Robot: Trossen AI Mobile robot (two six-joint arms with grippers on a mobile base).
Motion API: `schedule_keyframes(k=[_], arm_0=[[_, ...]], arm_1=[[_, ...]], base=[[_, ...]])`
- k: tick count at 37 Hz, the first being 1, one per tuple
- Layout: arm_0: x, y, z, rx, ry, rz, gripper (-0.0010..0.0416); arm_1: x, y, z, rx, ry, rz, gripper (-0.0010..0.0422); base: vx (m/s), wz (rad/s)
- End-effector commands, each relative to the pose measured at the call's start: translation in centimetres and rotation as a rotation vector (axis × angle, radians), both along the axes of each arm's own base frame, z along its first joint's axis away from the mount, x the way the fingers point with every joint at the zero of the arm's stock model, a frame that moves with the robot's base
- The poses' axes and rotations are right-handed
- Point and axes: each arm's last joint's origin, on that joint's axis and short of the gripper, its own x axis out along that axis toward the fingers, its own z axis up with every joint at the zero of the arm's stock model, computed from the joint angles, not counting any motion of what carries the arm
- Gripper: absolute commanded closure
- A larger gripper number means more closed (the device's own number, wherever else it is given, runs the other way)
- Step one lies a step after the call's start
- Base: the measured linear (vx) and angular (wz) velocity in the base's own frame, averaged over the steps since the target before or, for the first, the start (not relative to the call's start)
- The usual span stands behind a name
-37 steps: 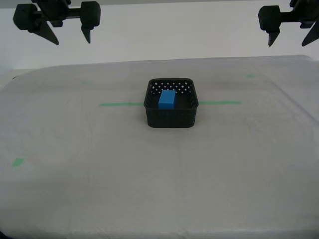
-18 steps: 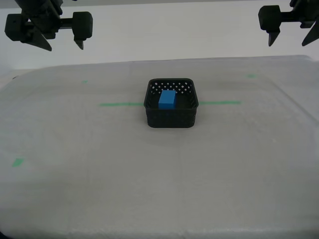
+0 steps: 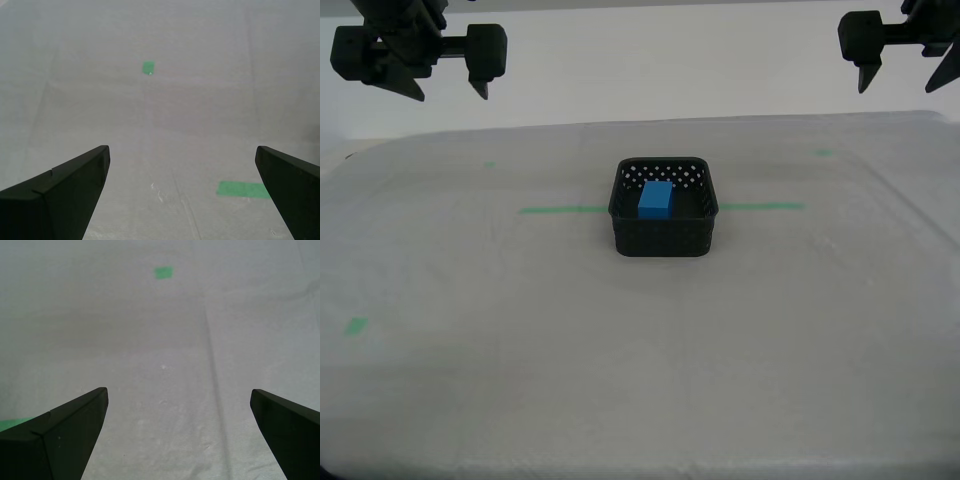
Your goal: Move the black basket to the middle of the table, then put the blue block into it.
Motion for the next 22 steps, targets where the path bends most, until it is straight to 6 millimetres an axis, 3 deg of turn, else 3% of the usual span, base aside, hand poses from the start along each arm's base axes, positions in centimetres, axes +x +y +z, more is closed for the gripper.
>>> schedule_keyframes(k=[1, 22], arm_0=[[0.01, 0.03, 0.02, 0.000, -0.001, 0.001, 0.0007], [0.01, 0.03, 0.02, 0.000, -0.001, 0.001, 0.0007]], arm_1=[[0.02, -0.01, 0.07, 0.003, -0.004, 0.000, 0.0012], [0.02, -0.01, 0.07, 0.003, -0.004, -0.001, 0.0012]], base=[[0.000, 0.000], [0.000, 0.000]])
